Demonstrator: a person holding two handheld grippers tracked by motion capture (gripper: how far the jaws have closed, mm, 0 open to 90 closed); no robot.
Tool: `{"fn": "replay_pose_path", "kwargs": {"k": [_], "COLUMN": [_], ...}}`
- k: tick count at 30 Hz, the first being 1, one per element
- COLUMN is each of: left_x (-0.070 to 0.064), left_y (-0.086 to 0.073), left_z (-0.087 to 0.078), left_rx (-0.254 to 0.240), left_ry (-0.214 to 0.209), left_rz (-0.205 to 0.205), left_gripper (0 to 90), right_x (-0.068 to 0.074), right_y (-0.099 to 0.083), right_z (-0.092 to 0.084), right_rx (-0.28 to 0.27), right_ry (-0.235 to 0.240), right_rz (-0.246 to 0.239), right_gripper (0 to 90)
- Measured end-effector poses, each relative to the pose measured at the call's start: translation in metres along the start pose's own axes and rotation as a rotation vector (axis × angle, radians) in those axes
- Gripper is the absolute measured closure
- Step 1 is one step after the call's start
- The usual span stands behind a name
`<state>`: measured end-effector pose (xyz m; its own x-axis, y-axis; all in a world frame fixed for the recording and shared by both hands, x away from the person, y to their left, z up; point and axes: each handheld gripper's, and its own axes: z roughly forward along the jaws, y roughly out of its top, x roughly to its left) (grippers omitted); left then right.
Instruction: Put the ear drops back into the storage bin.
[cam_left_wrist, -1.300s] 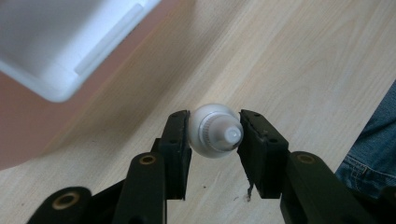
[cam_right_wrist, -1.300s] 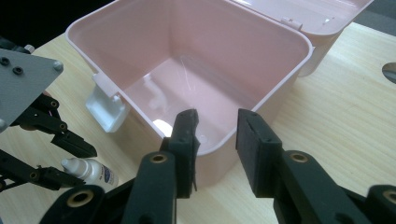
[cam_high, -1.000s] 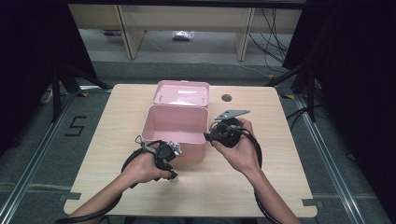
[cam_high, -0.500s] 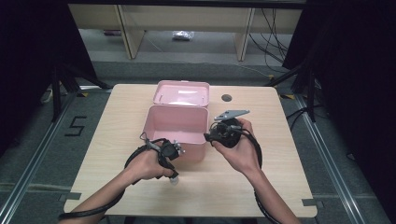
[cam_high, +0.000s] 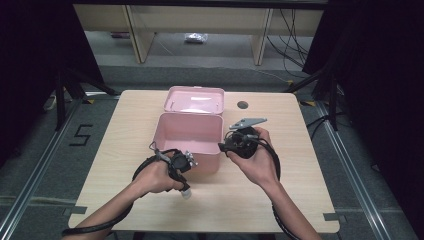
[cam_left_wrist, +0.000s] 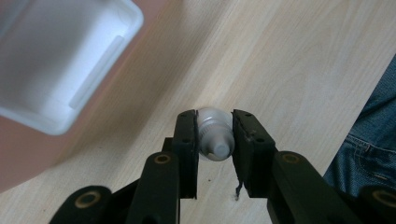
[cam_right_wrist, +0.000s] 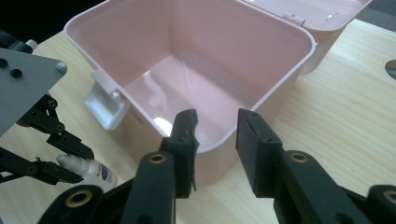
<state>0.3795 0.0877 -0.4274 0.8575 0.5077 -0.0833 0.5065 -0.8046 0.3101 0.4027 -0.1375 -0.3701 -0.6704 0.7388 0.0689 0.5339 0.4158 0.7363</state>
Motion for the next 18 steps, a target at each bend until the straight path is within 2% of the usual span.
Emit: {"fn": "replay_pose_path", "kwargs": {"k": [2,8,9,10,12,14,15,18], "left_x": [-0.001,-0.001,-0.001,-0.001,0.000,0.001,0.002,0.003], "left_y": [0.000,-0.003,-0.003,-0.004,-0.005,-0.006,-0.007,-0.008], "left_z": [-0.001,-0.007,-0.008,-0.009,-0.012,-0.013,-0.014,-0.017], "left_rx": [-0.009,-0.037,-0.033,-0.039,-0.018,-0.023,-0.019,-0.018], "left_ry": [-0.001,0.004,0.004,0.006,0.005,0.002,0.005,0.006], "left_rz": [-0.006,-0.012,-0.007,-0.011,0.014,0.007,0.011,0.006], "left_gripper": [71.4,71.4,71.4,71.4,71.4,71.5,71.4,71.4], "right_x": [0.001,0.001,0.000,0.002,0.002,0.000,0.001,0.001], "right_y": [0.000,-0.001,-0.001,-0.002,-0.002,-0.002,-0.002,-0.001], "right_z": [0.000,-0.001,0.000,0.002,0.001,0.001,0.001,0.003], "right_rx": [0.004,0.004,0.001,-0.020,-0.011,-0.004,0.001,-0.022], "right_ry": [-0.002,-0.002,-0.002,0.000,-0.004,-0.007,-0.005,0.002], "right_rz": [0.016,0.014,0.008,0.029,0.016,-0.005,0.010,-0.009], "right_gripper": [68.5,68.6,68.6,68.6,68.5,68.5,68.4,68.5]}}
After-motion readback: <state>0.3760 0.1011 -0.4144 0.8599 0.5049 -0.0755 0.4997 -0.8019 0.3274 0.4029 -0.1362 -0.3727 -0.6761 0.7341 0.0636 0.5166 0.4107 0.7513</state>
